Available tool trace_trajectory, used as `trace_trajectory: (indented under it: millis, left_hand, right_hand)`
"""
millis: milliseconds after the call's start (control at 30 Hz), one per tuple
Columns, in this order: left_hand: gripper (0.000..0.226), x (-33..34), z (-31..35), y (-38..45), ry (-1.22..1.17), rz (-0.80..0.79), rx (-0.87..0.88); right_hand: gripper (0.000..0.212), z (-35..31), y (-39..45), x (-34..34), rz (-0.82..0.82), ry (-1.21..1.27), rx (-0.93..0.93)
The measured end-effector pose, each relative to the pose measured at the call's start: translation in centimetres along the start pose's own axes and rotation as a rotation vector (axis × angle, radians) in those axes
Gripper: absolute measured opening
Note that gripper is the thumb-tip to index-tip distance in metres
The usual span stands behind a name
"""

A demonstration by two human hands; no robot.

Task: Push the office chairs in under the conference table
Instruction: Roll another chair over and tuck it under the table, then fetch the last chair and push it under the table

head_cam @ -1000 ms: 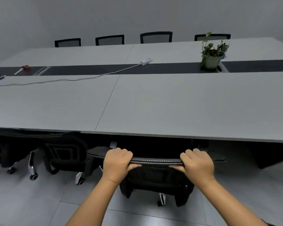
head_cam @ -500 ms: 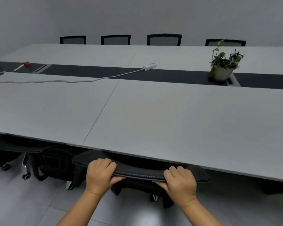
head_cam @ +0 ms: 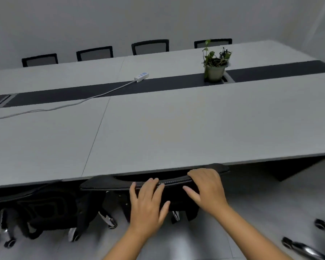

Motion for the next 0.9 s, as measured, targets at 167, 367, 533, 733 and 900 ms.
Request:
trace_trajectory:
  millis: [167, 367, 533, 733, 900]
  left_hand:
    - [0.033, 1.0, 6.4, -3.6, -0.659, -0.377, 0.020]
    - [0.026, 2.2, 14.7, -12.0, -1.180, -1.030, -0.367]
    - [0.030, 0.1, 23.8, -18.6, -1.169, -1.332, -0.099]
    - [0.032, -5.4, 38.3, -26.0, -1.155, -1.615, 0.382]
    - [0.025, -11.9, 52.0, -32.8, -1.175, -1.700, 0.585]
  right_hand:
    - [0.053, -1.6, -10.0, -3.0, -0.019, 0.236, 0.652]
    - [0.037, -6.1, -31.1, -10.3, 0.166, 0.387, 1.502]
    - [0.039, -14.1, -45.4, -17.4, 0.497, 0.354, 1.871]
    - [0.049, -21.4, -56.3, -24.4, 0.758, 0.381, 2.040]
    - [0.061, -23.2, -66.2, -32.9, 0.881, 0.199, 2.055]
Point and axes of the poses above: each hand's wrist, its own y-axis towards the middle knuckle, its own x-axis out of the palm, z = x × y, the point moved 3 cm from there along y, towards the middle knuckle, and after that the axes turned 3 degrees about x, right-handed, at the moved point
